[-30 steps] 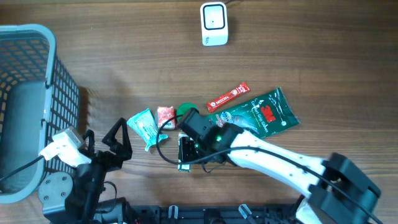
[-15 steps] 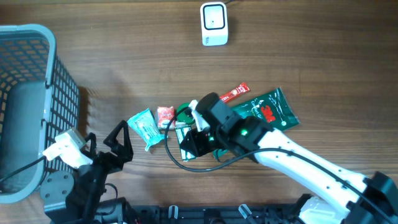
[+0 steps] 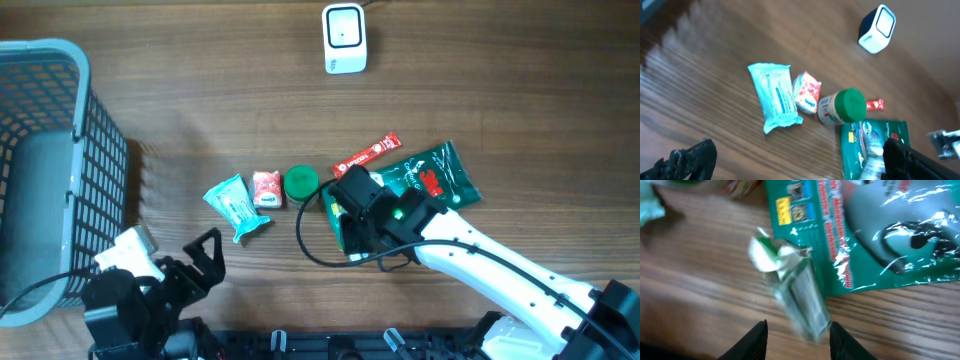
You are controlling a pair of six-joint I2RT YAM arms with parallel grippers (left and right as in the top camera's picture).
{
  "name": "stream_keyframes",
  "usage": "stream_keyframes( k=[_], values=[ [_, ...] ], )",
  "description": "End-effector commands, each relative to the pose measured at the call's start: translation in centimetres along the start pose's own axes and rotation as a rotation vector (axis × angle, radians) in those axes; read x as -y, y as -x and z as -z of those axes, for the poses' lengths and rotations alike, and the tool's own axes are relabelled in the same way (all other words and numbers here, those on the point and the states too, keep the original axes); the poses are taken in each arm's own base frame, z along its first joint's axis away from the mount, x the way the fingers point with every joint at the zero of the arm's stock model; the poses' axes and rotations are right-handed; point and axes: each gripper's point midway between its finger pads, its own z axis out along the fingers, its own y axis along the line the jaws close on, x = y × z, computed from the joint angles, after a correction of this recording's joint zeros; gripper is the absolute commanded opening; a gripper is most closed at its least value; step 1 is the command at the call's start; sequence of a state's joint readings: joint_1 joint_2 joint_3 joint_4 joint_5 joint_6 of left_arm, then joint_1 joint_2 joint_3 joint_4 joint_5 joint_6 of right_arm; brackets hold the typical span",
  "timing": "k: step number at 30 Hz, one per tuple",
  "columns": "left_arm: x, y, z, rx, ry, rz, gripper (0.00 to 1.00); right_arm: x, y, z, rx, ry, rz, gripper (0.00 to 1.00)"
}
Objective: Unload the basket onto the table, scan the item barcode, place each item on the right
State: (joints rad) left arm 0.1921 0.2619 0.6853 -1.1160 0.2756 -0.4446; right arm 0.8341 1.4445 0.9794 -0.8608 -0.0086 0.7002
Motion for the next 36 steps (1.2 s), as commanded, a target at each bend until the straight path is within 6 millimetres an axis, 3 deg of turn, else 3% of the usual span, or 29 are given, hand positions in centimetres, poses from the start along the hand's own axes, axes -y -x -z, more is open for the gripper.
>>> stream_keyframes(
  k=[1, 10, 16, 21, 23, 24, 29, 33, 36],
  values=[
    [0.0, -0.4, 0.0, -0.017, -0.003, -0.021, 1.00, 2.3, 1.0, 0.0, 0.074, -0.115, -0.142, 0.52],
    [0.0, -0.4, 0.0, -0.017, -0.003, -0.021, 1.00, 2.0, 1.1, -0.1, 0.072, -0.101, -0.149, 0.67],
    [0.0, -0.4, 0.0, -0.017, -0.003, -0.020, 1.00, 1.1, -0.1, -0.2, 0.012, -0.047, -0.431, 0.73],
    [0.0, -0.4, 0.0, -0.017, -0.003, -0.021, 1.00, 2.7, -1.8, -1.5, -0.029, -0.101, -0.262, 0.52],
    [0.0, -0.4, 0.0, -0.017, -0.003, -0.020, 1.00, 4.9, -3.2, -2.7, -0.035, -0.180, -0.336, 0.25],
    [0.0, -0.4, 0.0, -0.017, -0.003, -0.020, 1.00, 5.3, -3.7, -3.1, -0.039, -0.191, -0.384, 0.20],
    [0.0, -0.4, 0.0, -0.017, -0.003, -0.021, 1.00, 4.5, -4.4, -3.7, -0.074, -0.142, -0.419, 0.16],
    [0.0, -0.4, 0.0, -0.018, -0.003, -0.020, 1.00, 1.3, -5.8, -3.6, -0.204, 0.019, -0.348, 0.12],
    [0.0, -0.4, 0.0, -0.017, -0.003, -0.020, 1.00, 0.4, -6.5, -3.4, -0.257, 0.063, -0.338, 0.12]
  ],
)
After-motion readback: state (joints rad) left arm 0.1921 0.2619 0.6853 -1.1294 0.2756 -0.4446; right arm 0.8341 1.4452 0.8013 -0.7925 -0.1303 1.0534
